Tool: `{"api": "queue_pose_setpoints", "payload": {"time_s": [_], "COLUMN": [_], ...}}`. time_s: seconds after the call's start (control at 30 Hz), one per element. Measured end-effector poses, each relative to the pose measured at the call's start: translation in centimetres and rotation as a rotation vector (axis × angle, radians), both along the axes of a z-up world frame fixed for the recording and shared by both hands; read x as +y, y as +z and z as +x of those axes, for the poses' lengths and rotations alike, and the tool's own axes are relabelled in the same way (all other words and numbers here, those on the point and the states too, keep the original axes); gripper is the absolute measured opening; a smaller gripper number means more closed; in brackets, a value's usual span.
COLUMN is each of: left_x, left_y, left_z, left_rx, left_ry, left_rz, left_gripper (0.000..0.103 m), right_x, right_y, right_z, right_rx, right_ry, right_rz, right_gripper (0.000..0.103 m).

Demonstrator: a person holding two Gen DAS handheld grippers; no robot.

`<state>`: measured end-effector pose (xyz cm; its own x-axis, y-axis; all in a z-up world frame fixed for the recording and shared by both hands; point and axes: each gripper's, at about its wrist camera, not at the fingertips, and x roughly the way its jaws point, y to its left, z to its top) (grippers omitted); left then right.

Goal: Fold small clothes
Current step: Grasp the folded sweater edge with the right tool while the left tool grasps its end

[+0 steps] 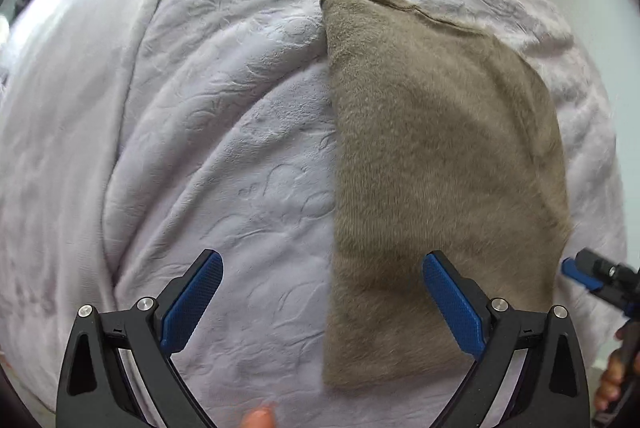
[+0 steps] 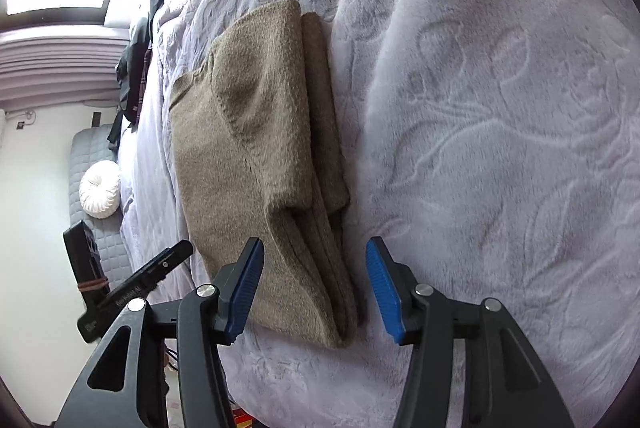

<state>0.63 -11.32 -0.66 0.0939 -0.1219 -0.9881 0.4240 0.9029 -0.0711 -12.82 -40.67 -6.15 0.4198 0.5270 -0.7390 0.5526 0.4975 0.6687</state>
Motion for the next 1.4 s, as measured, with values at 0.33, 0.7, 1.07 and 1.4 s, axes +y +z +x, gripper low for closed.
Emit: {"api": "queue_pose_setpoints", "payload": {"time_s": [0.33,0.7,1.07,1.4], "left_x": [-1.2,-5.3,-8.7,-8.4], "left_y": [-1.9,-5.3,-7.2,-6.5], "left_z": [3.0,5.3,5.9,5.2], "left_rx": [0.071,0.179,0.227,0.154], "left_ry": [0.001,-0.104,-0.135,-0.158], "left_rz": [-0.084,-0.205,-0.301,-0.303], "left_gripper": [0.101,0.101,0.102,0.083], "right_x": [-2.0,-2.6,-0.1,0.4], "right_y": [-0.7,-4.4,-5.5,-6.5], "right_z": [1.8,4.7,9.7,9.8], "right_rx": [-0.053,-0.065,-0.13,-0.139], "right_ry": [-0.049,-0.017,0.193,0.133], "right_rz": [0.038,0.152,0.174,0.26], "right_gripper": [0.059,0.06,0.066,0.034]}}
